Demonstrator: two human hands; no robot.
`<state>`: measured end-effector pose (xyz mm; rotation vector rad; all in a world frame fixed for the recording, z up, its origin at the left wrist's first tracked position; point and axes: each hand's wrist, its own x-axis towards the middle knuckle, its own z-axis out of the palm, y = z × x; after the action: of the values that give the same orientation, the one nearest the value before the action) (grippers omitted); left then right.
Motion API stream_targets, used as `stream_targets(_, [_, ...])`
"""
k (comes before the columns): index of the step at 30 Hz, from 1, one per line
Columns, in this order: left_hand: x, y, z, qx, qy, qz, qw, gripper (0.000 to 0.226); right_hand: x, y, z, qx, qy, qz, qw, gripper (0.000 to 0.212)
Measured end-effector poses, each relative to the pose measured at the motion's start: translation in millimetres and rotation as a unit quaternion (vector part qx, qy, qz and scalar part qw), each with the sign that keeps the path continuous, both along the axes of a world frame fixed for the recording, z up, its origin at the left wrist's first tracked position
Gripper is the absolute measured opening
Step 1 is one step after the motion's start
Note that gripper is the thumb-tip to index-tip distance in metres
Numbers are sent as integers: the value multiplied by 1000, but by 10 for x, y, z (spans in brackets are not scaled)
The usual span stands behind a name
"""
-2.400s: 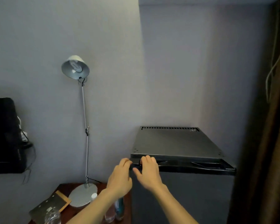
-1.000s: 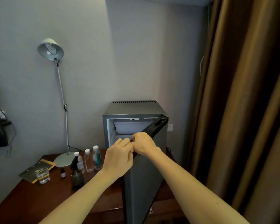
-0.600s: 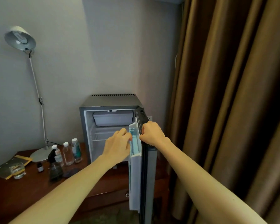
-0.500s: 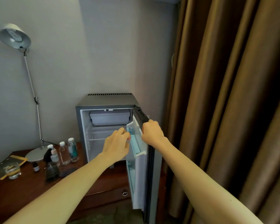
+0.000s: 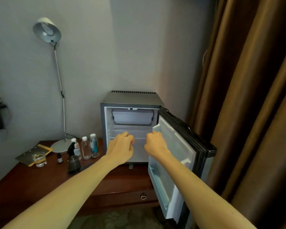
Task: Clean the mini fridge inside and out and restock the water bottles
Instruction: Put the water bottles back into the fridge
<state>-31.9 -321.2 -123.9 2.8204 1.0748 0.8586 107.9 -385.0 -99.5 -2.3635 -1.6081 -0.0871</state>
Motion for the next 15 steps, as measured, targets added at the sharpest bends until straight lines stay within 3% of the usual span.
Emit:
stream_targets(7, [-799,1215,-371,-51,49,83,994,25,-564,1326,-488,-51,1,101,994,27])
stream_targets(11, [-1187,2281,-615,-62,55,120,989,21,-878,2364,-853,-80,-13,181,980,30])
stream_targets(15, [-1517,3564,-904,-133,54,104,984,22,-1195,3616,-1184,-99,-28,243,965,42])
